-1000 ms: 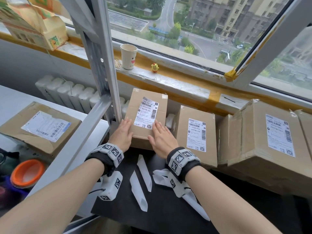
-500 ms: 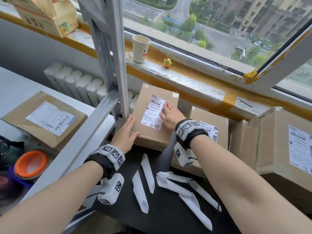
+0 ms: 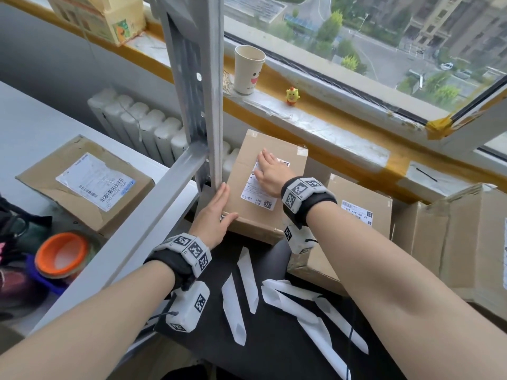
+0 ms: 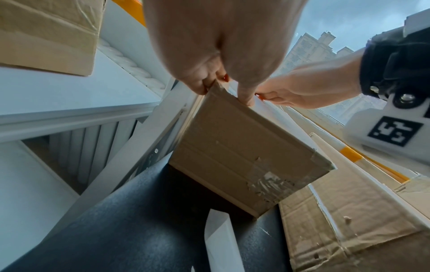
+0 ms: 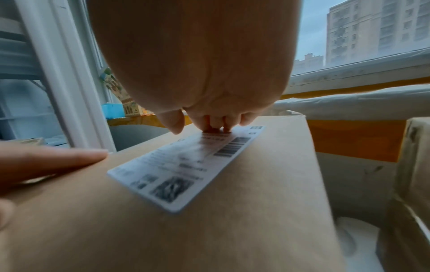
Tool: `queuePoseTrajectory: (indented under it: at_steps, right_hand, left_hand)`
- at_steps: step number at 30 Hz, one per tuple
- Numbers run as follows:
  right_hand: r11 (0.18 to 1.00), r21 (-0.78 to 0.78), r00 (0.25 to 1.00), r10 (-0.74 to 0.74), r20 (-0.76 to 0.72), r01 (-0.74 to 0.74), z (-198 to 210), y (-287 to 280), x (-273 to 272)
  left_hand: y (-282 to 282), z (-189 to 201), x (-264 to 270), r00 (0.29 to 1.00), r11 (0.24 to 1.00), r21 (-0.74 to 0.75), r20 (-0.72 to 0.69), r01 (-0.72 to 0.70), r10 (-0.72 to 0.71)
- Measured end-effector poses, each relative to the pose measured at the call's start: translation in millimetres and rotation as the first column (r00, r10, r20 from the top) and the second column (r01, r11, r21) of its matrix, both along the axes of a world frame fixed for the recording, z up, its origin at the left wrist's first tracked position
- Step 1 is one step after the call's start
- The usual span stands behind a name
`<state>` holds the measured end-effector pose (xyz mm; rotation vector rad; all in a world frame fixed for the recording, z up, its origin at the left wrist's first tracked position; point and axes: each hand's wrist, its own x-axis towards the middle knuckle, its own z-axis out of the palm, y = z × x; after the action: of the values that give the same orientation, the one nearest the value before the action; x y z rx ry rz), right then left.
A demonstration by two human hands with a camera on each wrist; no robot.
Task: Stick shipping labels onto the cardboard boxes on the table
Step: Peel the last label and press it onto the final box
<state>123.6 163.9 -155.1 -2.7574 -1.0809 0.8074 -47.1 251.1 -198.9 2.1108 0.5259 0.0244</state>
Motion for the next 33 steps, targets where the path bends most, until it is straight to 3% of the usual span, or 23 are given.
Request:
queuePoseTrajectory:
  at_steps: [16, 24, 30, 33]
  right_hand:
    - [0.982, 0.079, 0.985, 0.167, 0.052, -0.171, -22.9, -52.9, -94.1]
    - [0.997, 0.076, 0.998, -0.002, 0.067, -0.004, -20.9, -109.5, -97.4]
    - [0.996, 0.077, 0.998, 0.044, 0.048, -0.048, -21.9, -112.4, -98.3]
    - [0.996, 0.064, 0.997, -0.059, 0.052, 0.055, -19.0, -111.4, -83.1]
  left_hand:
    - [0.8, 4.3, 1.3, 0.998, 1.0, 0.017, -0.053, 0.022, -0.021]
    - [-3.2, 15.3, 3.6, 0.996, 1.0, 0.015, -0.089, 0.003, -0.002]
    - [-19.2, 22.1, 14.2, 0.991, 0.994, 0.023, -0.09, 0.104, -0.102]
    - [-21.9, 19.7, 15.5, 0.993, 0.997, 0.004, -0.091, 0.082, -0.081]
